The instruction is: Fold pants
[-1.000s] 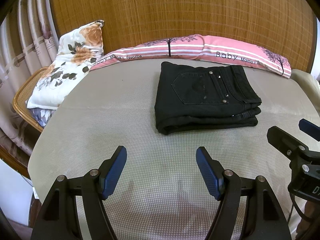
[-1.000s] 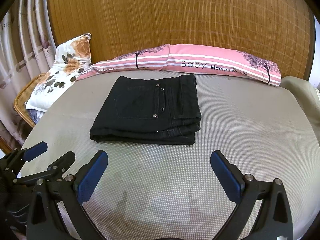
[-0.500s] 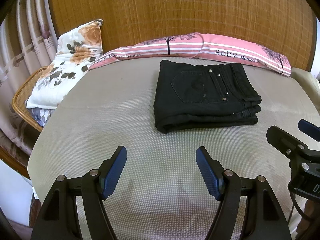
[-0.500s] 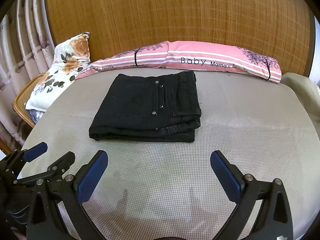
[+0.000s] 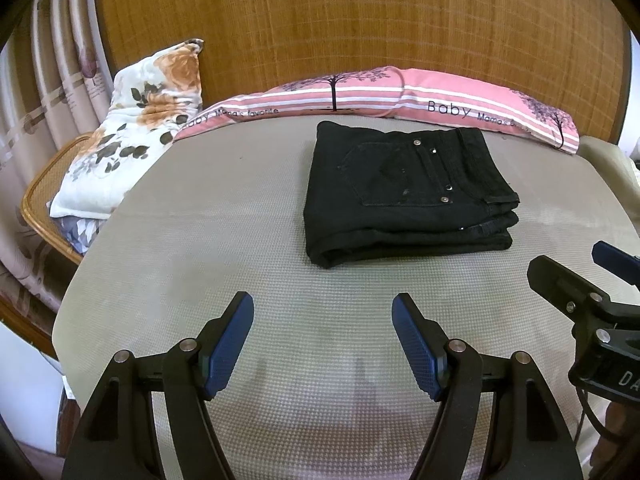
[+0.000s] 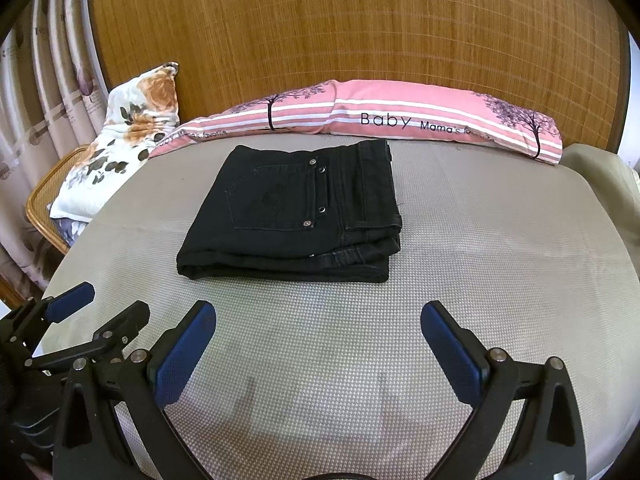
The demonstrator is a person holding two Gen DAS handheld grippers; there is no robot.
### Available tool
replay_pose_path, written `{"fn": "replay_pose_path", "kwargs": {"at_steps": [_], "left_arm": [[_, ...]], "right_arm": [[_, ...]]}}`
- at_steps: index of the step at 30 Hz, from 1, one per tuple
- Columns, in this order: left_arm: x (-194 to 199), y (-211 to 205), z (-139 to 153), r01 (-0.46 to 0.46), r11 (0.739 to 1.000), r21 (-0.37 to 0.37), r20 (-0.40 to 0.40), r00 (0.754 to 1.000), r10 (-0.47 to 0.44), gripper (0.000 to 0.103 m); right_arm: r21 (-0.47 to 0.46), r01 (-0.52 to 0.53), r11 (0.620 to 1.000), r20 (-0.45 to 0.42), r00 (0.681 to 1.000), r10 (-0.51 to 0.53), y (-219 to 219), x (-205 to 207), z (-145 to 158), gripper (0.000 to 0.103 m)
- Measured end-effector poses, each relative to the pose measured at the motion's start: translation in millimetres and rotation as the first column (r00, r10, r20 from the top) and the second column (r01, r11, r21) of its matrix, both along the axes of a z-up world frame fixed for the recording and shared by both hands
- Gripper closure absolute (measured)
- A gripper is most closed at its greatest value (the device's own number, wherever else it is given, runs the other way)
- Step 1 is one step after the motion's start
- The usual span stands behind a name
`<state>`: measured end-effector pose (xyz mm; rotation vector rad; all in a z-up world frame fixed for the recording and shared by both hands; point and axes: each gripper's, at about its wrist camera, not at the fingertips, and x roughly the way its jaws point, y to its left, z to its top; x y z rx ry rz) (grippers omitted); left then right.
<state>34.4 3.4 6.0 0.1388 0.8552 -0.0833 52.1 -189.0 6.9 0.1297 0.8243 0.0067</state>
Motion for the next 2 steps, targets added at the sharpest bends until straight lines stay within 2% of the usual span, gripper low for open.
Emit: {"fn": "replay_pose_path", "kwargs": {"at_steps": [2], "left_arm": [[0.2,-0.5,-0.6,0.008,1.0,-0.004,-0.004,1.0,-0.008,0.031]], "right_arm": [[0.001,0.003,1.0,-0.001,1.0,-0.003,-0.6,-0.6,-0.6,0.001]]}}
